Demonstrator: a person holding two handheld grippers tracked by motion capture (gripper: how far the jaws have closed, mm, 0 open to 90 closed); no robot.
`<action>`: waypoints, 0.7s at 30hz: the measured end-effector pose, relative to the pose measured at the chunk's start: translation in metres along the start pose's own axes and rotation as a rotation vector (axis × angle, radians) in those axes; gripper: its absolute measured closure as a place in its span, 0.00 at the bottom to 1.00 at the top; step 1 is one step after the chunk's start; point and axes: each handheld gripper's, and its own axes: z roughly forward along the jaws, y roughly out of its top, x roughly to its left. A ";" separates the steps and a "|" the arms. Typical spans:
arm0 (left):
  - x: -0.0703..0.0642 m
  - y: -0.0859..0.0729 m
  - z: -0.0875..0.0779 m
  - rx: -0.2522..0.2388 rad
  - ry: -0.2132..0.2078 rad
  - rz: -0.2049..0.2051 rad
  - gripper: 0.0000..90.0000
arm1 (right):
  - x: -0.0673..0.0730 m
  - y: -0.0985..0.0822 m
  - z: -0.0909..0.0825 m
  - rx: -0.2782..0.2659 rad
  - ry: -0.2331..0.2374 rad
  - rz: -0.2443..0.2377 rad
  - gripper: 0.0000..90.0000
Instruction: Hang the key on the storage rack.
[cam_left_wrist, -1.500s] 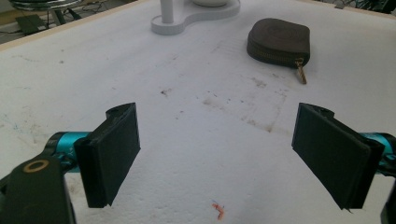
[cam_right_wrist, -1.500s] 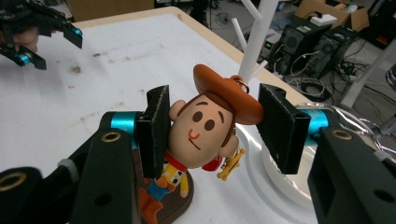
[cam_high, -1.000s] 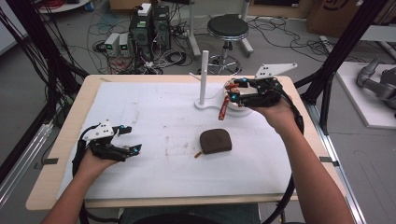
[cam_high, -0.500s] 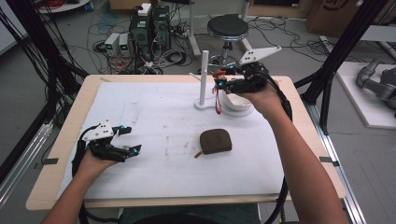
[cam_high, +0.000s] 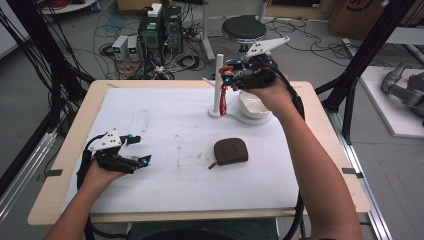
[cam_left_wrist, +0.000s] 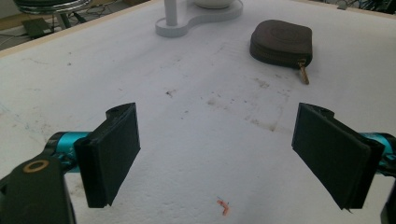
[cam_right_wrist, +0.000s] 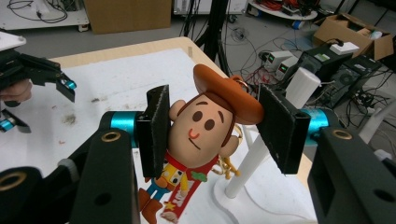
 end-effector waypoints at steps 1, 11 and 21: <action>0.000 0.000 0.000 -0.002 0.000 0.000 0.17 | 0.000 0.001 0.001 0.003 -0.001 0.001 0.52; 0.000 -0.001 -0.001 -0.006 0.002 -0.001 0.17 | -0.011 0.009 0.019 0.030 -0.024 0.011 0.52; 0.001 -0.002 -0.003 -0.007 0.004 -0.006 0.17 | -0.018 0.004 0.030 0.058 -0.038 0.038 0.52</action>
